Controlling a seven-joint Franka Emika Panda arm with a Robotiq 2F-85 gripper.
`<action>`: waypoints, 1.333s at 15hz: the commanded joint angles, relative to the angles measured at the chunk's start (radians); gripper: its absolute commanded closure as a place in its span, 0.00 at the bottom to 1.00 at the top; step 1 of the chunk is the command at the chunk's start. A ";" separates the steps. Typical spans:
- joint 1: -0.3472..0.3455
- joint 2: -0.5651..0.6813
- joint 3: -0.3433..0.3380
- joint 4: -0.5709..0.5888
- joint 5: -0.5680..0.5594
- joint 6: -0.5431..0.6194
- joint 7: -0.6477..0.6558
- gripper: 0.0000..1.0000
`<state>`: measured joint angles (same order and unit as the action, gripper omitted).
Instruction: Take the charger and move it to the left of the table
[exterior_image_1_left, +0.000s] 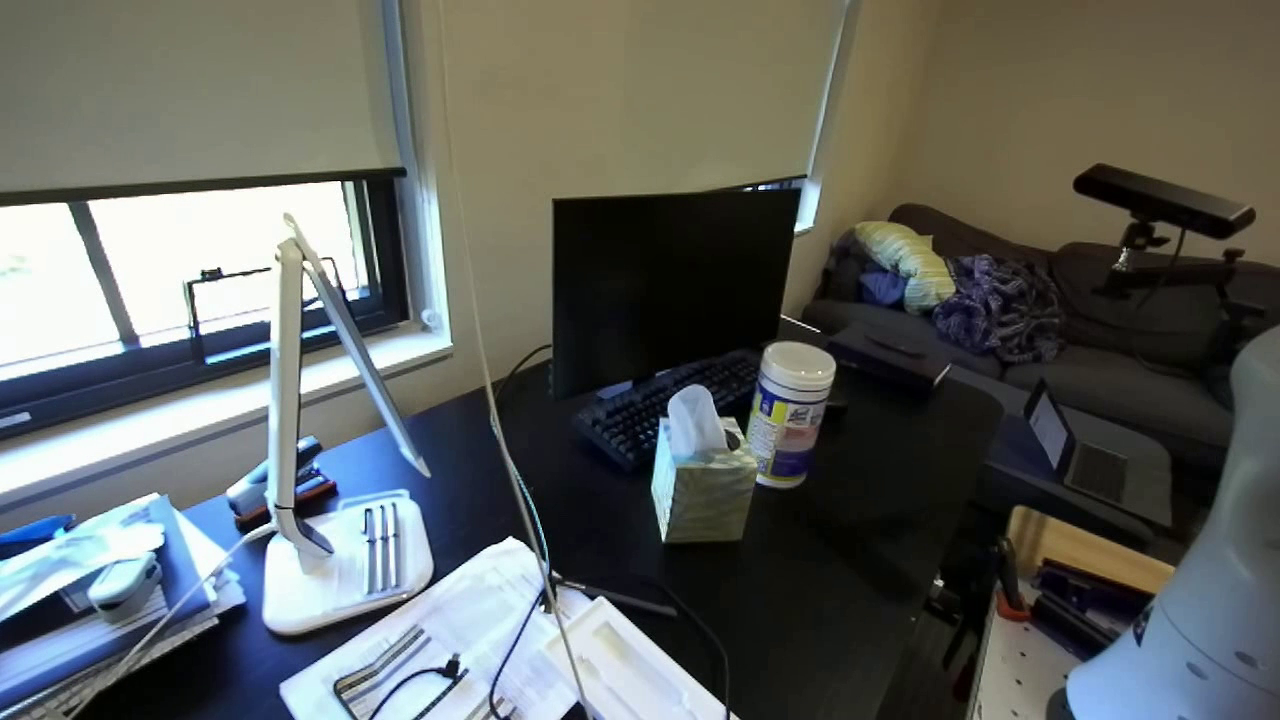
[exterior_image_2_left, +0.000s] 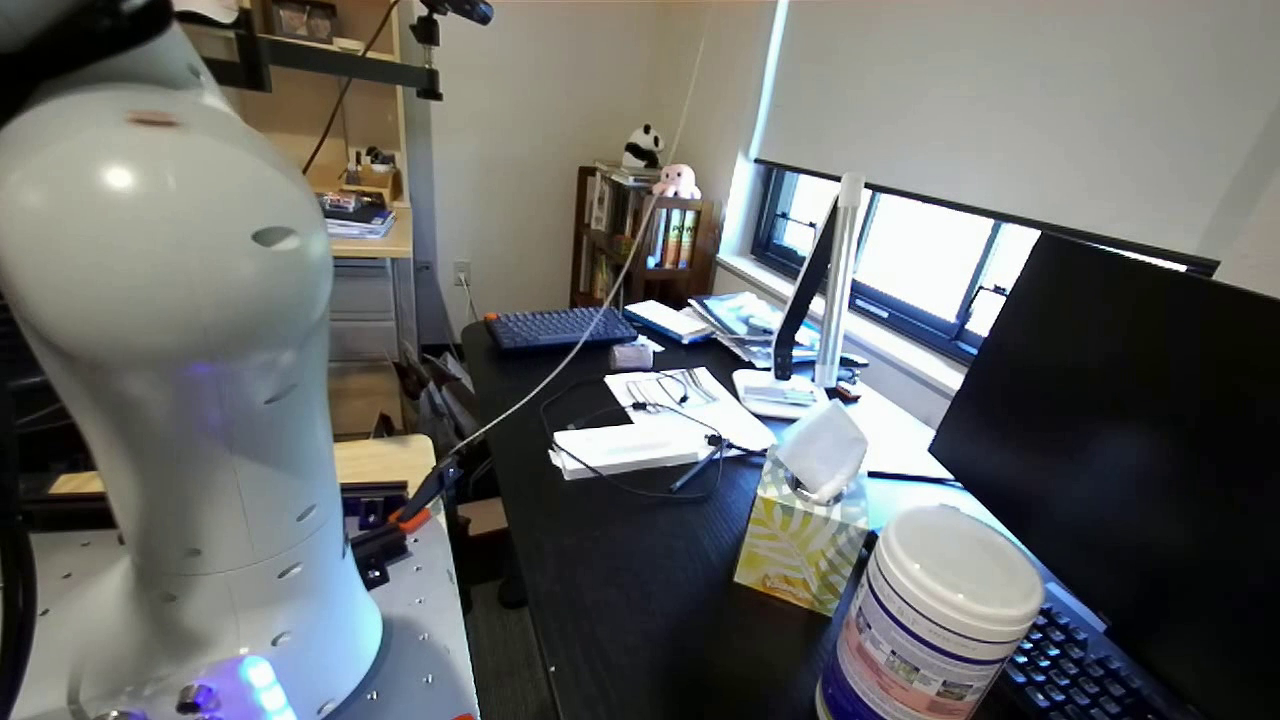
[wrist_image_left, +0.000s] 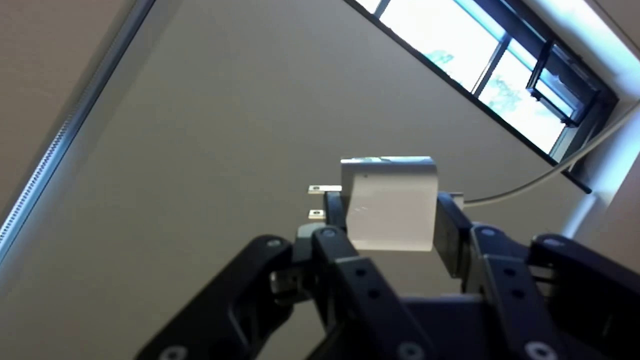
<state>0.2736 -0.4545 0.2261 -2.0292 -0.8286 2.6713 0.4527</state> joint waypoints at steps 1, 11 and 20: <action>-0.071 -0.006 0.047 -0.010 0.048 0.028 -0.034 0.55; -0.355 0.065 0.252 0.318 -0.076 -0.122 0.243 0.80; -0.276 0.191 0.215 0.384 -0.180 -0.289 0.307 0.80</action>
<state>-0.1108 -0.3109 0.4882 -1.6013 -1.0554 2.4028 0.8180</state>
